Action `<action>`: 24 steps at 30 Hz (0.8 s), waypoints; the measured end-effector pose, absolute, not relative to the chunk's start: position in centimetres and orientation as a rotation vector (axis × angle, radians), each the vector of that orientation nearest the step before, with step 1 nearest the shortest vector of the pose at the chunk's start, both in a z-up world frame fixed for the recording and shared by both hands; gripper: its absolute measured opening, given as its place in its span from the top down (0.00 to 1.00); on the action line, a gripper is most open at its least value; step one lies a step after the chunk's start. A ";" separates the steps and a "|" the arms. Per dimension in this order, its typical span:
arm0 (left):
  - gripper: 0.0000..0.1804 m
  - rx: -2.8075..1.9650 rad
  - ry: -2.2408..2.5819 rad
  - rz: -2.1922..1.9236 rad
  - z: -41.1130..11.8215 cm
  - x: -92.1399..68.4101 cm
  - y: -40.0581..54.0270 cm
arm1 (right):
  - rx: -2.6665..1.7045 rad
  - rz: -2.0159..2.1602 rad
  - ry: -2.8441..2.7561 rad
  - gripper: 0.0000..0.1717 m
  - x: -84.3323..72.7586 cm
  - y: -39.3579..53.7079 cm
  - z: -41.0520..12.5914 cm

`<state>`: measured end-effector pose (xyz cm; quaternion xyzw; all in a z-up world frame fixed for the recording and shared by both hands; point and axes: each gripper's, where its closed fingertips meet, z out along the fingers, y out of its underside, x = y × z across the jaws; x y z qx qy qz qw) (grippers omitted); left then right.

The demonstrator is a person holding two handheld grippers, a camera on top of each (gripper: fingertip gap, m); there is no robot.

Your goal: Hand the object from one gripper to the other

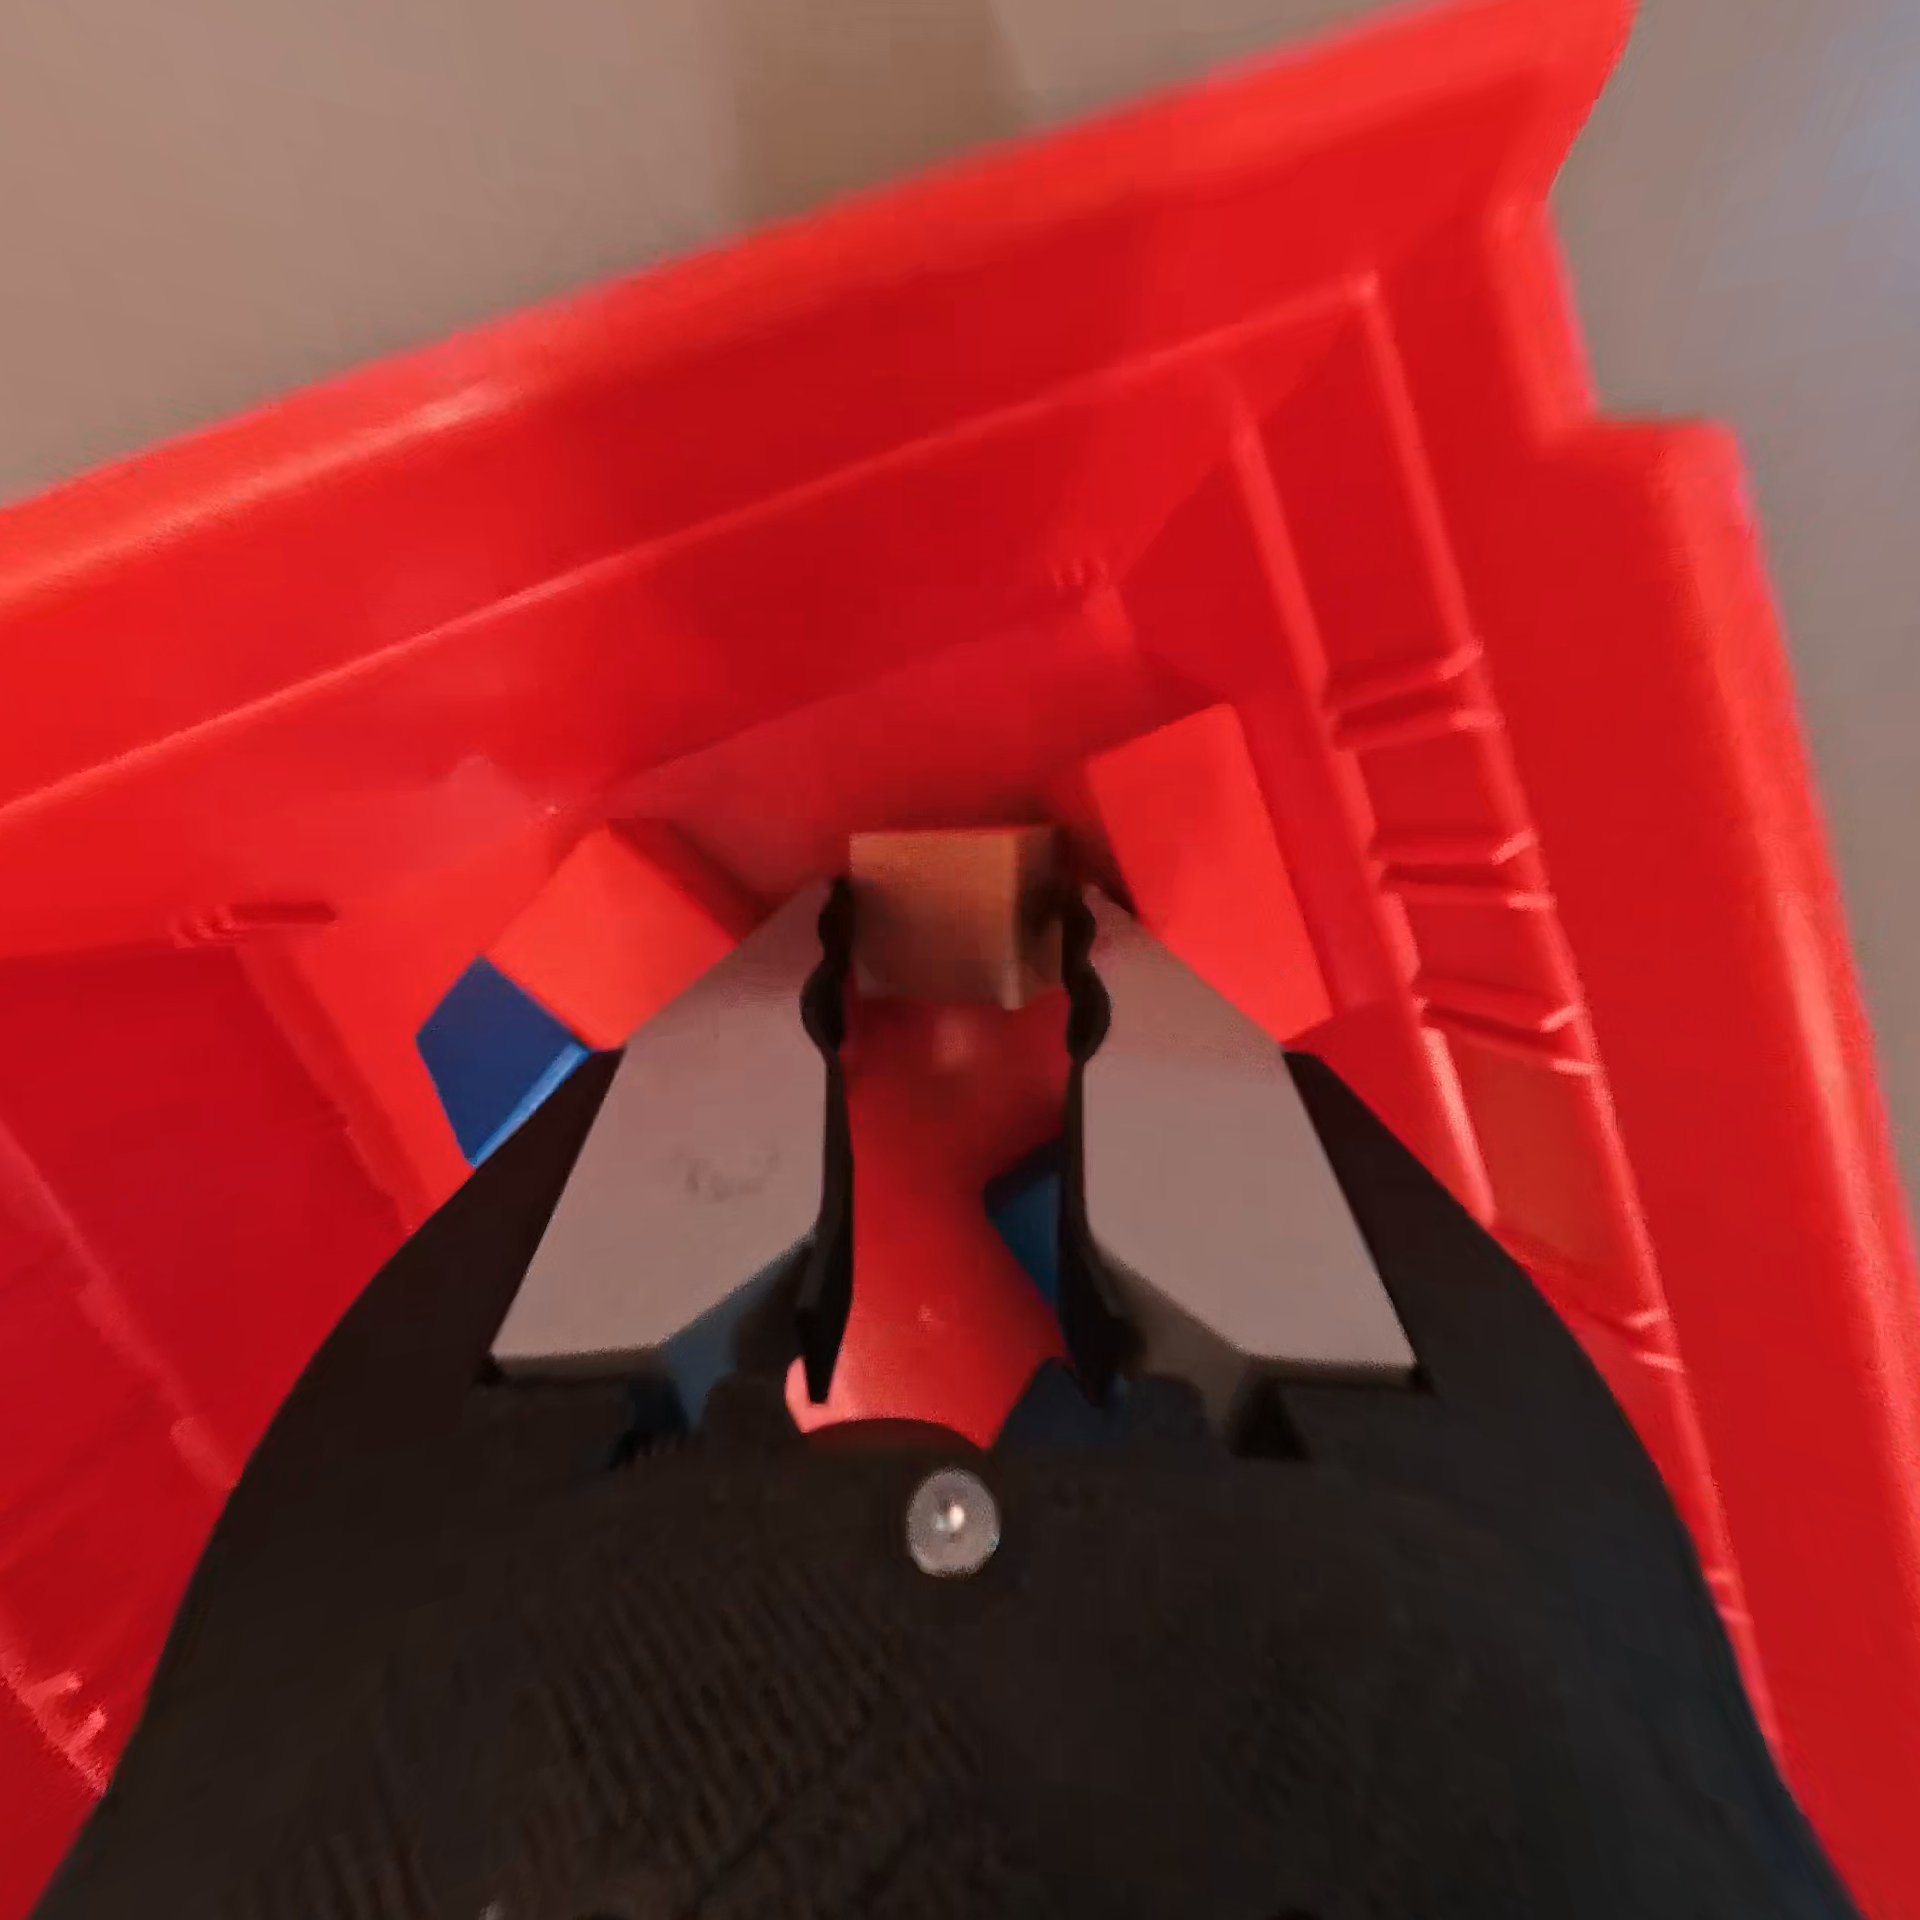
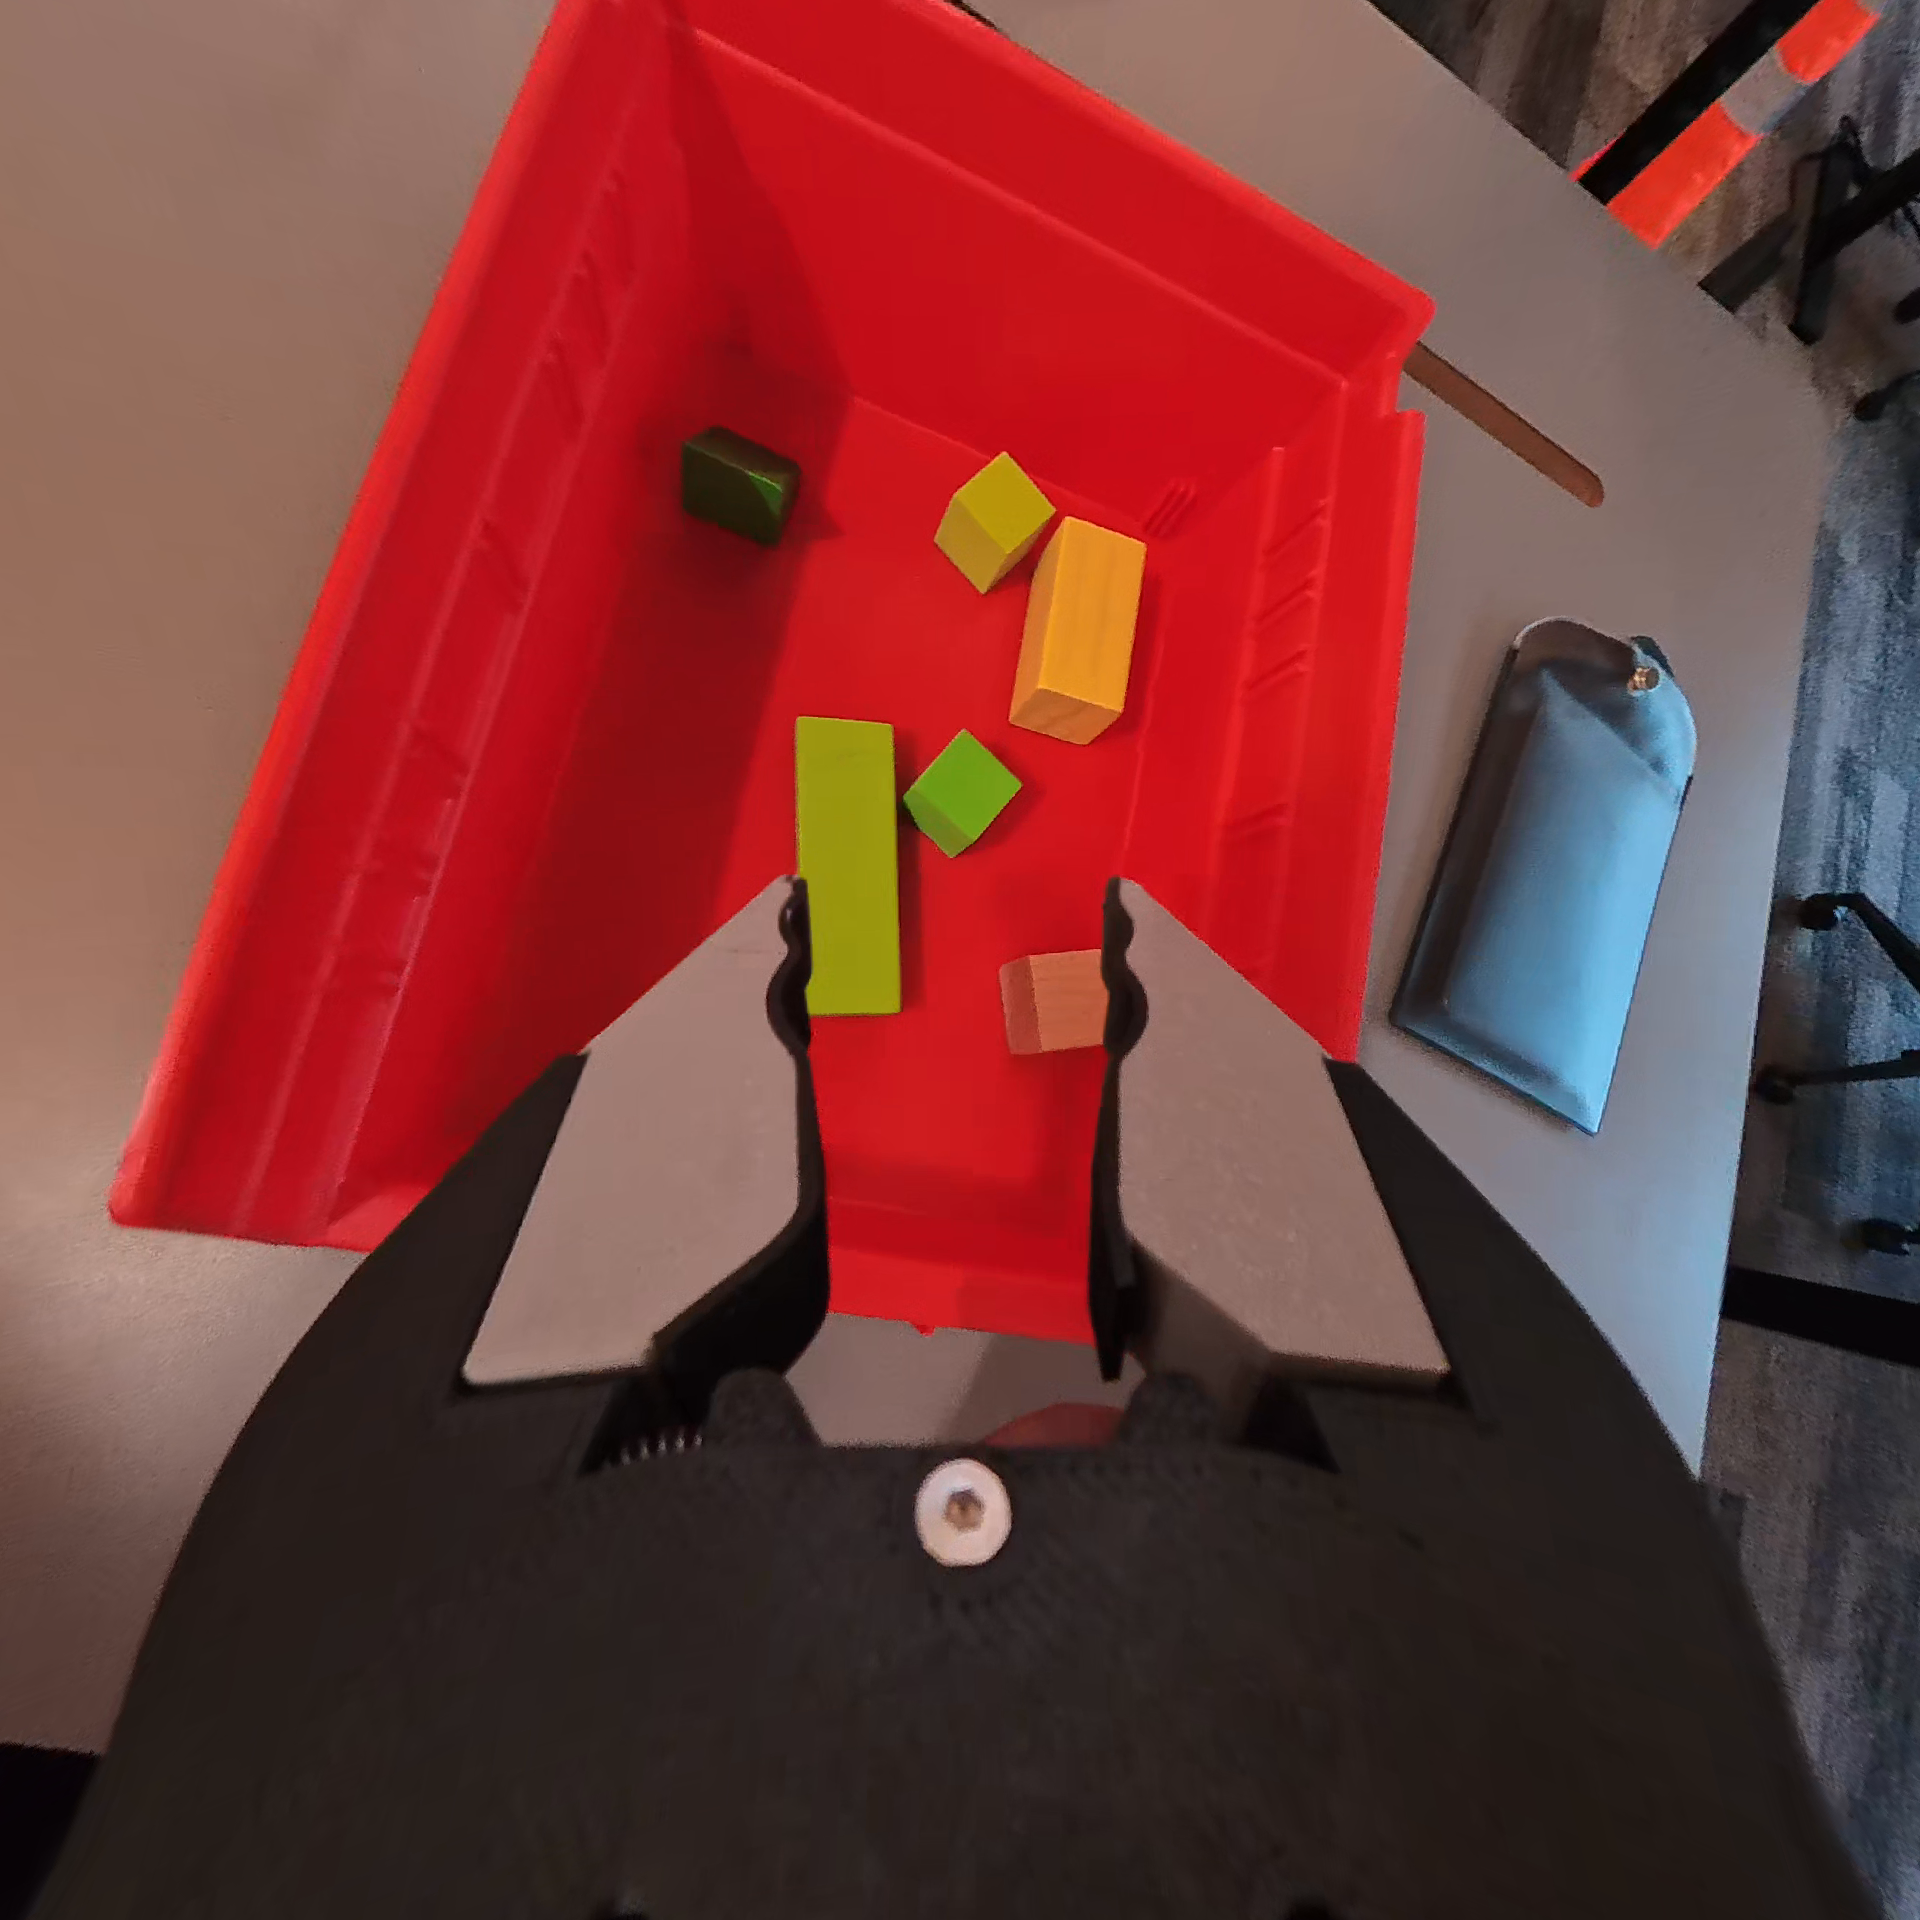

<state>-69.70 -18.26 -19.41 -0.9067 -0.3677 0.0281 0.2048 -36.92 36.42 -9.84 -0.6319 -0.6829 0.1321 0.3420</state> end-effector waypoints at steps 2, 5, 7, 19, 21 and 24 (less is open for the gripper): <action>0.83 -2.643 -0.944 0.153 -20.3 -69.7 -18.9 | -1.634 0.350 -1.780 0.68 -36.6 36.2 -9.8; 0.83 -2.680 -0.961 0.243 -20.1 -70.2 -19.6 | -1.633 0.367 -1.766 0.69 -36.0 36.3 -9.6; 0.83 -2.701 -0.927 0.231 -20.1 -69.7 -19.4 | -1.630 0.380 -1.766 0.69 -35.7 36.1 -9.5; 0.83 -1.954 0.229 0.672 0.1 -53.3 -5.7 | -1.249 1.377 -2.082 0.65 -37.1 16.1 -4.3; 0.83 -1.814 0.408 0.697 2.3 -46.9 -2.8 | -1.118 1.686 -2.146 0.61 -36.6 10.9 -2.0; 0.83 -1.612 0.621 0.662 4.0 -38.0 0.3 | -0.958 2.213 -2.226 0.58 -34.4 4.9 1.5</action>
